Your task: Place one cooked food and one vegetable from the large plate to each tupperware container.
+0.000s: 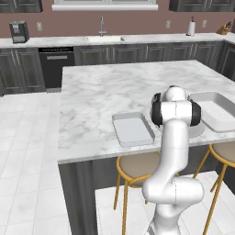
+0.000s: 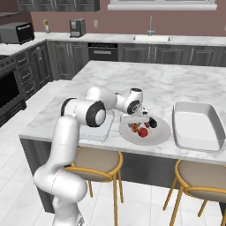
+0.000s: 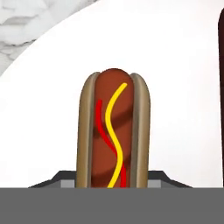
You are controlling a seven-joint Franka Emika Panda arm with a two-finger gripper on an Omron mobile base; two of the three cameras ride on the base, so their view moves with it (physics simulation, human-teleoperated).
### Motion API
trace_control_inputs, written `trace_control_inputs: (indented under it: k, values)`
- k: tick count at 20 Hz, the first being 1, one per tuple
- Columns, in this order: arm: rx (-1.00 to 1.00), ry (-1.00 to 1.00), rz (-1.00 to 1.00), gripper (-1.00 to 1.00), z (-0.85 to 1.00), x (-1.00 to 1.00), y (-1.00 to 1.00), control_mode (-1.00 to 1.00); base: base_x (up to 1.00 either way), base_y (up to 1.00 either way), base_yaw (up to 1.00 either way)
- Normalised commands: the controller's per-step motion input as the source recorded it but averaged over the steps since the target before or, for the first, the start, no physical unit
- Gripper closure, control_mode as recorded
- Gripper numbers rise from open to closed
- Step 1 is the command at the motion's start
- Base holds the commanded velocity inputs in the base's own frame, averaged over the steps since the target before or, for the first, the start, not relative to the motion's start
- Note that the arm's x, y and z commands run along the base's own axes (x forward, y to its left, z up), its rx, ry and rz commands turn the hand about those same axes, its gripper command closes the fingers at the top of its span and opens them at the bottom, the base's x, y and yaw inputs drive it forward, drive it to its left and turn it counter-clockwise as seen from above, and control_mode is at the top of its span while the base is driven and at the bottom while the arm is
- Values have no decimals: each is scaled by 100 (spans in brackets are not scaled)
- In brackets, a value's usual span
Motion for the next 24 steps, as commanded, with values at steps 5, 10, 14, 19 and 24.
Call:
trace_control_inputs:
  k: [5, 10, 14, 19, 24]
  values:
    - [4, 0, -1, 100, 55, -1, 26, -100, 0, 0, 0]
    - [7, 3, -15, 100, 87, -44, 62, -100, 0, 0, 0]
    - [0, 0, -34, 100, 50, -55, 99, -100, 0, 0, 0]
    - [0, 4, -46, 100, 14, -53, 90, -100, 0, 0, 0]
    - [-10, 0, -12, 100, -13, 8, 68, -100, 0, 0, 0]
